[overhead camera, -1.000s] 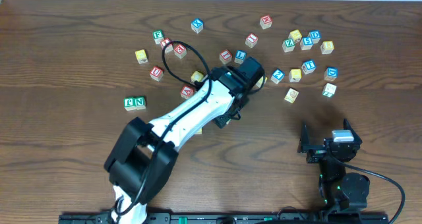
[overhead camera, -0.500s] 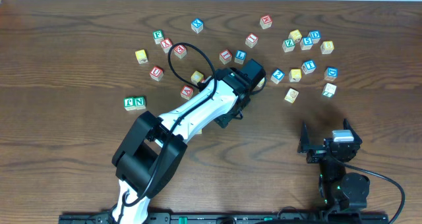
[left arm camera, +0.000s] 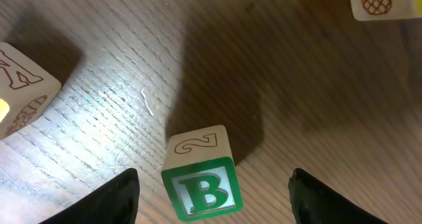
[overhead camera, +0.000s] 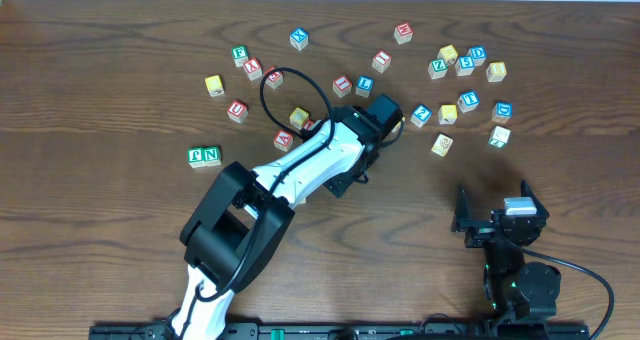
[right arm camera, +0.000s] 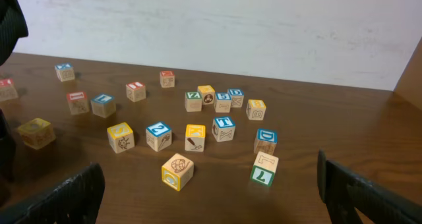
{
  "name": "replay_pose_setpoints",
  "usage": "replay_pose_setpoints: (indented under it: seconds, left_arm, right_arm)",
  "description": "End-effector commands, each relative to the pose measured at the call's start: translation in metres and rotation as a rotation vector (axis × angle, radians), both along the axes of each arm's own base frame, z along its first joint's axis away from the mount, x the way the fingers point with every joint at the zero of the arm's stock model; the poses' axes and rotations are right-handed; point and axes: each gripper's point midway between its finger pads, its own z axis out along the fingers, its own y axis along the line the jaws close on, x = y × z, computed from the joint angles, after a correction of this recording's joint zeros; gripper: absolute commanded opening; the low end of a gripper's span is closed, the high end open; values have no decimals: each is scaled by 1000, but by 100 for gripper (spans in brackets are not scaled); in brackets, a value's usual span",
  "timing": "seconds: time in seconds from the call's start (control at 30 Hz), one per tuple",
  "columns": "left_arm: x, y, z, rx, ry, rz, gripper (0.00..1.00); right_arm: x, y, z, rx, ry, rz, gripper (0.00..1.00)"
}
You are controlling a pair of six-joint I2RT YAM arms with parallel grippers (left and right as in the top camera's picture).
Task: Spell out ROBOT
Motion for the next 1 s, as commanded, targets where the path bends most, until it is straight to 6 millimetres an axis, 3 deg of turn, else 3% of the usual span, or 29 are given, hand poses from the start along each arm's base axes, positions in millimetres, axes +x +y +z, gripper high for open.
replay_pose_setpoints:
  seconds: [0.0,0.4,0.8,0.97]
  left_arm:
    - [3,0,0,5,-7,10,71]
    - [5,4,-2,27,-22,11,70]
    - [2,6,-18,53,7,14,69]
    - [2,6,-18,53,7,15,63]
  right_arm:
    - [0,-3,-1,8,1,-16,99]
    - [0,-3,-1,8,1,-16,99]
    - [0,-3,-1,8,1,-16,99]
    - [0,-3,-1,8,1,-16,99]
